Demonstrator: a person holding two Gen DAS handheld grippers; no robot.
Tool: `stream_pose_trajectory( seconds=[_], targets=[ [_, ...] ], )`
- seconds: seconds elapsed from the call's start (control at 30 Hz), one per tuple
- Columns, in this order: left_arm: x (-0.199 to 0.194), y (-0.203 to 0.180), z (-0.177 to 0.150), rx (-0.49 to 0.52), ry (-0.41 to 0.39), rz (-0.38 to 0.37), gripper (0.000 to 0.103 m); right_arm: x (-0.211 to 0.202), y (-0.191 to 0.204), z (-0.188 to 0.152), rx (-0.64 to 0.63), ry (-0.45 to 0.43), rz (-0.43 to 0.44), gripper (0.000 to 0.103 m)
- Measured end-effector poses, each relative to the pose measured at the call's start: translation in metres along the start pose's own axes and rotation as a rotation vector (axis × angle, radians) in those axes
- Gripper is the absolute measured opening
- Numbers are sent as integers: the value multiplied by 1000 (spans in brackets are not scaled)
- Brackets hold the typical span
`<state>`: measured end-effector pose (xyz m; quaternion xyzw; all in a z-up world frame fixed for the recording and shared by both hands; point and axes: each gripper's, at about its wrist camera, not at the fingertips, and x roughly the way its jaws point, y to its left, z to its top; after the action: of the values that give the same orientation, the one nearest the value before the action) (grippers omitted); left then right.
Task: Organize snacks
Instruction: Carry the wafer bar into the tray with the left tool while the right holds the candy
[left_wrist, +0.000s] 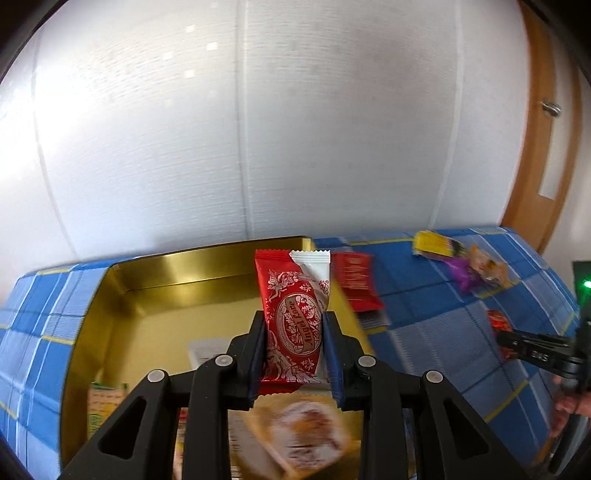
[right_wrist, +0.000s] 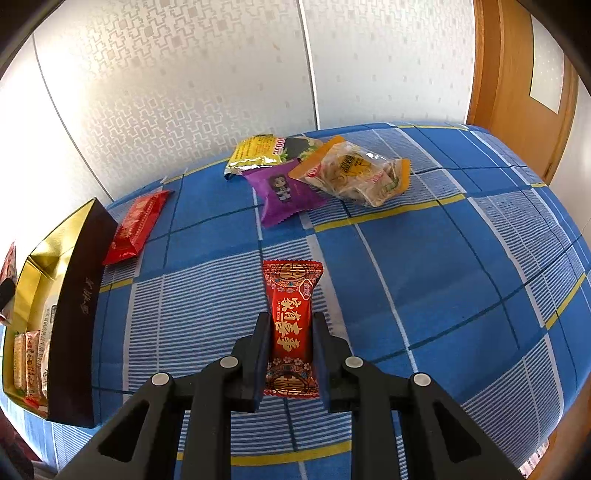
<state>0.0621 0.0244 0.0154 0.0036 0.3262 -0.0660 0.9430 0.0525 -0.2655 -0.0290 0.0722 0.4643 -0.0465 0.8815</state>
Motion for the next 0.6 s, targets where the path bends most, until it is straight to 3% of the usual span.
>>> stream_pose_trajectory(
  seconds=[0.4,0.6],
  targets=[
    [3,74,-6,-119,39,94,29,0,30,2,-23,-7,36,21],
    [16,103,-14,-173,100,131,30,-4,48,1,-34,-16,76,21]
  ],
)
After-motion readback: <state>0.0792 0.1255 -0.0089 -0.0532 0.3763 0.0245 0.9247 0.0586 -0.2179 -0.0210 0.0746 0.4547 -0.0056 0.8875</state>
